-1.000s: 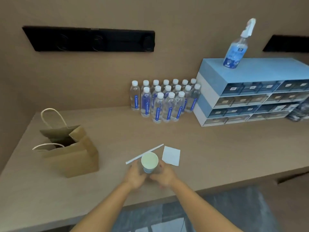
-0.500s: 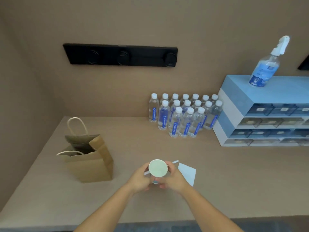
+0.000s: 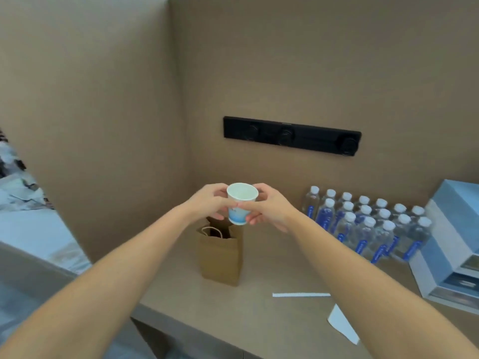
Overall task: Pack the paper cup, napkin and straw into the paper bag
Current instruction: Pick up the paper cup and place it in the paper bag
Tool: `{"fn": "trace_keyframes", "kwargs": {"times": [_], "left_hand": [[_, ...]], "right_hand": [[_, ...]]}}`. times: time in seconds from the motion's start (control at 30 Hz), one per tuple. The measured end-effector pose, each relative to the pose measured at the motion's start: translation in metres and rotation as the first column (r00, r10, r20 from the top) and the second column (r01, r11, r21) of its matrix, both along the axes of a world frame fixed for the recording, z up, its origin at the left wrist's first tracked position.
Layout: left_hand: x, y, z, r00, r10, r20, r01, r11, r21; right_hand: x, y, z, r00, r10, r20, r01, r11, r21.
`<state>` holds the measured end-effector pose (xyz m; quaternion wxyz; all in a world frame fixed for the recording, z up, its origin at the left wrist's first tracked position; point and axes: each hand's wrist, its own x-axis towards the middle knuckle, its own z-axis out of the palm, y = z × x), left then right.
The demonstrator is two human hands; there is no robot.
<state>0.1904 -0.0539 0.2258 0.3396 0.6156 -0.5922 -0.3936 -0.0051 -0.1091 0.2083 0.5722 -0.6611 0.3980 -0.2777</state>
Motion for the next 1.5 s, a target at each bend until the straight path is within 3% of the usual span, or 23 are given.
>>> {"fn": "trace_keyframes", "kwargs": {"times": [0.3, 0.63, 1.03, 1.1, 1.23, 1.3, 1.5], "left_hand": [[0.052, 0.002, -0.027, 0.984, 0.144, -0.109, -0.136, 0.988, 0.074], [0.061, -0.028, -0.064, 0.974, 0.095, -0.206, -0.047, 0.973, 0.226], [0.074, -0.05, -0.075, 0.997, -0.052, 0.051, 0.038, 0.968, 0.247], [0.075, -0.05, -0.078, 0.991, -0.089, 0.095, 0.063, 0.966, 0.251], [0.081, -0.049, -0.089, 0.922, -0.137, 0.361, 0.066, 0.977, 0.203], [0.083, -0.048, -0.096, 0.901, -0.121, 0.417, 0.052, 0.984, 0.172], [0.082, -0.044, -0.105, 0.812, -0.066, 0.579, 0.009, 0.995, 0.101]], "right_hand": [[0.072, -0.001, -0.016, 0.997, 0.015, -0.074, -0.012, 0.999, 0.048], [0.078, -0.023, -0.046, 0.979, -0.012, -0.205, 0.036, 0.993, 0.114], [0.098, -0.03, -0.054, 0.851, -0.032, -0.525, -0.002, 0.998, -0.063], [0.102, -0.028, -0.053, 0.808, -0.025, -0.589, -0.042, 0.994, -0.099], [0.112, -0.024, -0.05, 0.688, -0.013, -0.726, -0.129, 0.982, -0.14], [0.117, -0.023, -0.051, 0.62, -0.023, -0.784, -0.178, 0.97, -0.169], [0.139, -0.02, -0.052, 0.325, -0.039, -0.945, -0.347, 0.925, -0.157]]}}
